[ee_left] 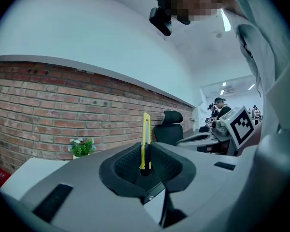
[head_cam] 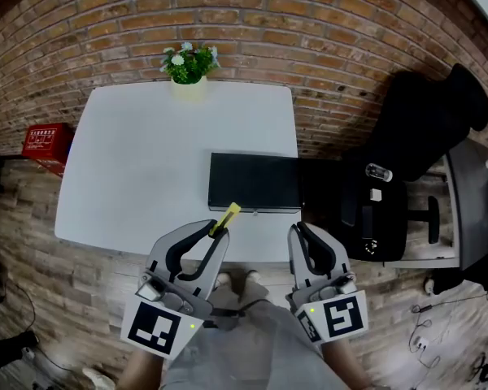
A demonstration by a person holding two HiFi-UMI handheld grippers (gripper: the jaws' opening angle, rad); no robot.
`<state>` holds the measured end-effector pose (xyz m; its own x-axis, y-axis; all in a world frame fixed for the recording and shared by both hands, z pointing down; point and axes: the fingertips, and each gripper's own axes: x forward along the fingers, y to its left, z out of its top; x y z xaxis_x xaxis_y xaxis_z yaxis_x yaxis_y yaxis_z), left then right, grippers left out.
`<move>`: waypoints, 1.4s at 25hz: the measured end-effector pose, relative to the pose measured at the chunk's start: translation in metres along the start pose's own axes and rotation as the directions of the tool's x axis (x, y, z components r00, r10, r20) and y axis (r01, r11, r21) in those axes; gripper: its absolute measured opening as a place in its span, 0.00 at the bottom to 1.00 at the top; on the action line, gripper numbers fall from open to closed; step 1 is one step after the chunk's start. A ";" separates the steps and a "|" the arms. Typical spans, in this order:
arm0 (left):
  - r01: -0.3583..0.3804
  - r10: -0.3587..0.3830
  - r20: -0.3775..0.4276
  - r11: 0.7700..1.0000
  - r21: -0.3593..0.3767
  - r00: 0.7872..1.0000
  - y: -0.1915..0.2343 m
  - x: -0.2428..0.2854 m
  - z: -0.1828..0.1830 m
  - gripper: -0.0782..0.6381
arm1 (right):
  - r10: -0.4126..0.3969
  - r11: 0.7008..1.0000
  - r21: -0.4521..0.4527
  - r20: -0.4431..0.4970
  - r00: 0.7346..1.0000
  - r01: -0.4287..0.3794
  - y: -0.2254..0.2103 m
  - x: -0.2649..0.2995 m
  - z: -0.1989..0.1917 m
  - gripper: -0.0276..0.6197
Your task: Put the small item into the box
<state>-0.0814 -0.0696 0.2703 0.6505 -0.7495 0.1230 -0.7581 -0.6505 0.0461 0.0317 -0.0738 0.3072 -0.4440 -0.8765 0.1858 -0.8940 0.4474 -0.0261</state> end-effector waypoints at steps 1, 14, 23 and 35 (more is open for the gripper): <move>-0.006 0.006 -0.002 1.000 0.000 1.000 0.000 0.000 0.000 0.21 | 0.010 1.000 -0.002 0.001 1.000 -0.010 0.001 0.002 0.001 0.13; -0.093 0.093 -0.028 0.995 -0.021 0.995 0.000 0.006 -0.010 0.21 | 0.105 0.994 -0.008 -0.051 0.993 -0.105 -0.006 0.018 -0.022 0.13; -0.167 0.164 -0.070 0.984 -0.055 0.984 0.010 0.001 -0.032 0.21 | 0.177 0.982 -0.041 -0.153 0.972 -0.185 0.002 0.046 -0.075 0.14; -0.252 0.241 -0.135 0.965 -0.070 0.961 0.027 -0.008 -0.070 0.21 | 0.112 0.992 -0.028 -0.306 0.945 -0.127 -0.001 0.090 -0.170 0.14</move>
<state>-0.1101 -0.0725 0.3401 0.4360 -0.8606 0.2632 -0.8990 -0.4302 0.0825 0.0029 -0.1225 0.4911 -0.5015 -0.7240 0.4736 -0.8285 0.5596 -0.0218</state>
